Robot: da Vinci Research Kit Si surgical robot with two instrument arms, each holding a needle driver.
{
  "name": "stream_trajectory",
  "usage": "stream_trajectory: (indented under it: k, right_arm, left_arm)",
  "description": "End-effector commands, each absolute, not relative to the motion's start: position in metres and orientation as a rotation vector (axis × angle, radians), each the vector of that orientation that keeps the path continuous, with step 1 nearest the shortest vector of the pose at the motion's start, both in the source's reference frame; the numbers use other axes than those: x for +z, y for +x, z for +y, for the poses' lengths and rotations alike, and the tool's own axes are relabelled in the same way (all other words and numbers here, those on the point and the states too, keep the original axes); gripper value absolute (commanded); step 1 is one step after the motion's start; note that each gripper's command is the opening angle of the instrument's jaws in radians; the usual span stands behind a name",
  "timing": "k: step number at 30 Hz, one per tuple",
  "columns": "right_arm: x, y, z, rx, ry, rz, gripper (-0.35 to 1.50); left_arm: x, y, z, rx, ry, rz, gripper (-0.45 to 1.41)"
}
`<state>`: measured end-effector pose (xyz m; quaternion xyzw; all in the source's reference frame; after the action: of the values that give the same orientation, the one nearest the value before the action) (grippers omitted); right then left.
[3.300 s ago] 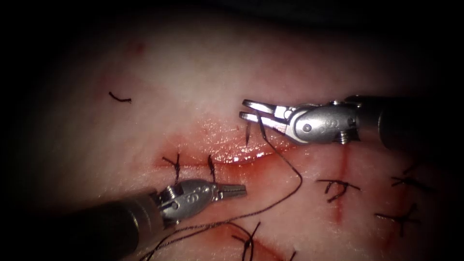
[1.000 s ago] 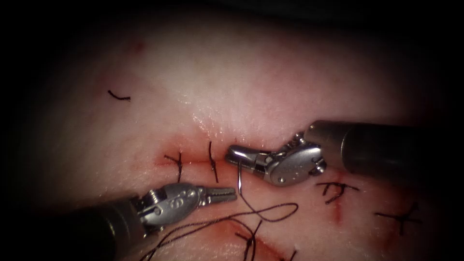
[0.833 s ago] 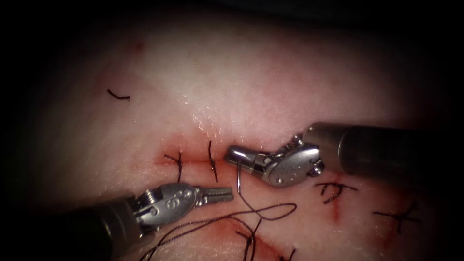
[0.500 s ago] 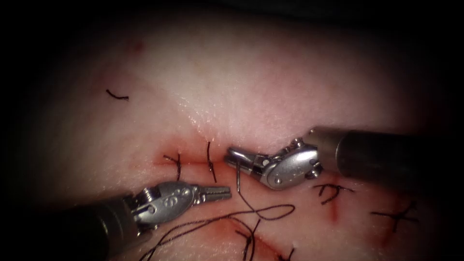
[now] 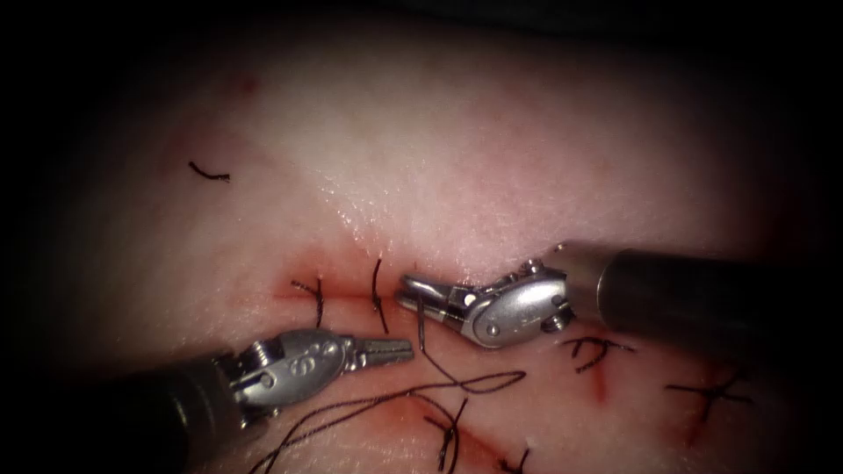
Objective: Wound Closure
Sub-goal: Throw the needle with the right needle driver through the top of the cut.
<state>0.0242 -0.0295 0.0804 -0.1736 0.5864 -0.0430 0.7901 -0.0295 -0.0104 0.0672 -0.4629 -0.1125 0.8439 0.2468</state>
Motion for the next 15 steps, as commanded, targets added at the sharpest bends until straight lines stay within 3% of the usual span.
stream_trajectory:
  k: [1,15]
  right_arm:
    - [0.0801,0.0247,-0.0287,-0.061,-0.374,1.281,-0.35]
    - [0.0737,0.0247,-0.0211,0.209,-0.210,1.407,-0.35]
  left_arm:
    - [0.0677,-0.0302,-0.0101,2.302,-1.262,-0.302,-0.38]
    - [0.0708,-0.0313,-0.0084,2.300,-1.237,-0.267,-0.45]
